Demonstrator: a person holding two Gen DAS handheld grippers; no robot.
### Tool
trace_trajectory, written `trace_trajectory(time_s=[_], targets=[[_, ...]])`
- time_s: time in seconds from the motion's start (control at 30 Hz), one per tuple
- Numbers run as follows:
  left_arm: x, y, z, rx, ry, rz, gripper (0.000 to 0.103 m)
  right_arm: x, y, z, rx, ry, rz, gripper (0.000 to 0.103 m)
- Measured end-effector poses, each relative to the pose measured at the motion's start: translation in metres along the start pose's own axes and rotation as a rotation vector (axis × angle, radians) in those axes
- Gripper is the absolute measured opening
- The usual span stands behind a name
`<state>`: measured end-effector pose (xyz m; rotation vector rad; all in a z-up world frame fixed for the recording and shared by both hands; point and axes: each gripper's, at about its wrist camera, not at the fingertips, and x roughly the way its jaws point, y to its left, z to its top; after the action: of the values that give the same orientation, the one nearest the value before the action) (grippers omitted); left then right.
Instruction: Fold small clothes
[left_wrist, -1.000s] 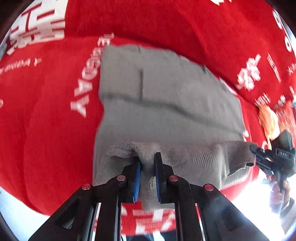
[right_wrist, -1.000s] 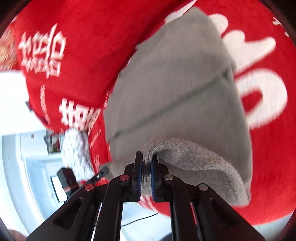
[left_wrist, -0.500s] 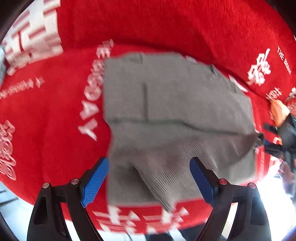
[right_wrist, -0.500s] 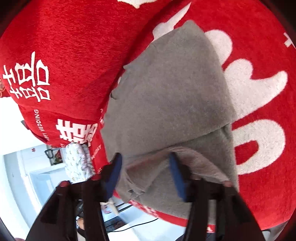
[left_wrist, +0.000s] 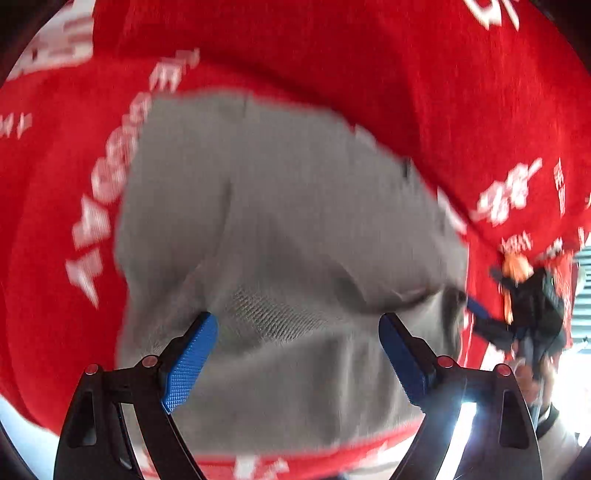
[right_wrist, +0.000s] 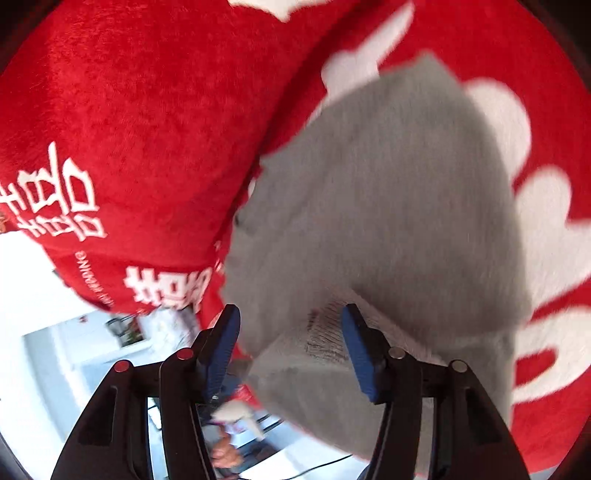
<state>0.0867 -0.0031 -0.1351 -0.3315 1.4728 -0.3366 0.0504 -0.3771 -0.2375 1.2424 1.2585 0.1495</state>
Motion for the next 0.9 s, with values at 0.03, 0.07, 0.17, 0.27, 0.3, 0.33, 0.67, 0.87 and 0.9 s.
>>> trace_trajectory(time_s=[0.03,0.07,0.17,0.27,0.3,0.33,0.67,0.87,0.9], targets=[[-0.007,-0.002,0.013,0.028,-0.034,0.040,0.090,-0.001,0.004,0.001,-0.017,-0.010,-0.024,0.061],[-0.013,-0.004,0.021,0.054,-0.056,0.067,0.090,-0.002,0.012,-0.001,-0.054,-0.018,-0.065,0.061],[-0.035,-0.010,0.036,0.174,-0.118,0.128,0.090,-0.004,0.030,-0.012,-0.158,-0.032,-0.186,0.063],[-0.030,-0.017,0.038,0.279,-0.062,0.154,0.090,-0.001,0.041,-0.025,-0.245,-0.054,-0.317,0.063],[-0.023,-0.020,0.037,0.310,-0.026,0.162,0.090,0.001,0.044,-0.029,-0.278,-0.060,-0.367,0.063],[-0.015,-0.019,0.034,0.339,0.007,0.170,0.090,0.004,0.047,-0.034,-0.317,-0.064,-0.422,0.063],[0.044,-0.004,0.017,0.337,0.123,0.233,0.090,0.038,0.031,-0.035,-0.427,0.008,-0.619,0.062],[0.030,0.008,0.010,0.297,0.095,0.186,0.012,0.048,0.040,-0.051,-0.521,0.008,-0.714,0.007],[0.025,0.007,0.009,0.308,0.081,0.188,0.009,0.045,0.045,-0.055,-0.534,-0.003,-0.712,0.007]])
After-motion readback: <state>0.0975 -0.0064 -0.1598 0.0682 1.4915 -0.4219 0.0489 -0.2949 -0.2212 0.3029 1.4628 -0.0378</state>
